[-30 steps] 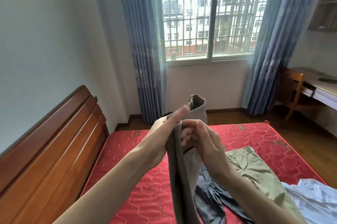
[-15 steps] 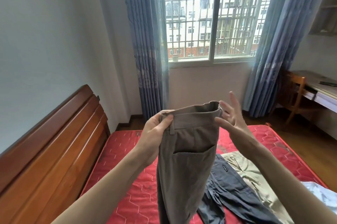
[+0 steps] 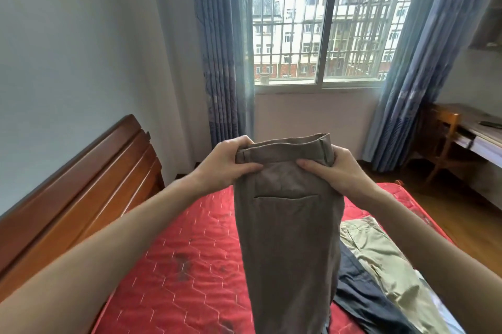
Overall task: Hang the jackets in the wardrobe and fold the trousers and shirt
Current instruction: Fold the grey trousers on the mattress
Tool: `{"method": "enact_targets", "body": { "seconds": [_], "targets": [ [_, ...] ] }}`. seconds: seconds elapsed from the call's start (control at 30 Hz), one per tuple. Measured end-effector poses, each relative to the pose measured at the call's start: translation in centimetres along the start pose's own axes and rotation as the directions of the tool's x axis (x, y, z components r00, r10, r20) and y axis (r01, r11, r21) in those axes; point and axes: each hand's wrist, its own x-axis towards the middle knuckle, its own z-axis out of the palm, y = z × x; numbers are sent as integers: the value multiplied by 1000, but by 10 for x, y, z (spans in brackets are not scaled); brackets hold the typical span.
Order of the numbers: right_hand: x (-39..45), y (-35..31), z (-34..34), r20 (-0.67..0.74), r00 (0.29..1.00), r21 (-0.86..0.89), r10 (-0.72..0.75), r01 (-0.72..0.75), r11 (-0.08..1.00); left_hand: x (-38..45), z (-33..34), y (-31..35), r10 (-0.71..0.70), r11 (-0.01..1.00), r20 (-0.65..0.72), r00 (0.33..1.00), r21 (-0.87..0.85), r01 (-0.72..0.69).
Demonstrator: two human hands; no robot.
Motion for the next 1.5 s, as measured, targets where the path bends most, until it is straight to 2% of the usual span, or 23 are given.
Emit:
{"method": "enact_targets", "body": {
  "seconds": [0.07, 0.13, 0.17, 0.2, 0.23, 0.3, 0.4, 0.47, 0.6, 0.7, 0.8, 0.93, 1.0, 1.07, 1.2, 1.33, 1.43, 1.5],
  "targets": [
    [11, -12, -15, 195, 974, -79, 119, -105, 991, 11, -13, 0, 26, 999, 42, 999, 25, -27],
    [27, -25, -30, 428, 860, -173, 278, -223, 959, 23, -24, 0, 49, 996, 111, 993, 75, -58],
    [38, -29, -34, 503, 800, -226, 328, -244, 943, 31, -30, -2, 55, 990, 148, 987, 120, -73],
    [50, -32, -35, 525, 774, -299, 354, -222, 928, 39, -36, -5, 55, 982, 179, 982, 169, -86],
    [63, -34, -32, 498, 790, -391, 357, -163, 906, 48, -42, -10, 52, 971, 199, 979, 219, -96],
    [96, -34, -21, 384, 868, -554, 314, -56, 831, 68, -53, -21, 39, 939, 191, 981, 328, -102],
    [154, -31, 0, 269, 944, -716, 191, 64, 695, 102, -70, -38, 25, 878, 98, 995, 474, -69],
    [192, -29, 10, 210, 973, -769, 97, 103, 631, 129, -84, -48, 31, 837, 22, 999, 546, -38],
    [263, -37, 24, 61, 998, -791, -32, 68, 608, 182, -117, -60, 79, 779, -176, 981, 625, 50],
    [300, -54, 26, -24, 980, -782, -199, 106, 614, 219, -144, -55, 188, 769, -305, 934, 637, 53],
    [320, -67, 21, -111, 912, -701, -395, 210, 682, 247, -162, -38, 363, 762, -386, 848, 647, -31],
    [319, -73, 7, -115, 847, -656, -518, 327, 680, 250, -162, -22, 544, 662, -330, 772, 733, -153],
    [303, -70, 4, -87, 825, -650, -558, 377, 659, 238, -153, -27, 596, 623, -310, 740, 761, -183],
    [276, -58, 4, -40, 819, -660, -572, 408, 631, 217, -137, -38, 612, 613, -282, 739, 760, -217],
    [214, 4, 5, 85, 868, -716, -489, 394, 576, 155, -88, -77, 554, 629, -202, 807, 737, -248],
    [139, 106, 12, 251, 950, -766, -186, 312, 561, 72, -8, -138, 393, 667, -106, 913, 717, -204],
    [76, 202, 30, 350, 933, -800, 83, 252, 545, 4, 68, -200, 235, 684, -14, 972, 712, -156],
    [31, 271, 45, 380, 901, -821, 208, 225, 524, -42, 123, -245, 133, 694, 50, 990, 709, -129]
  ]
}}
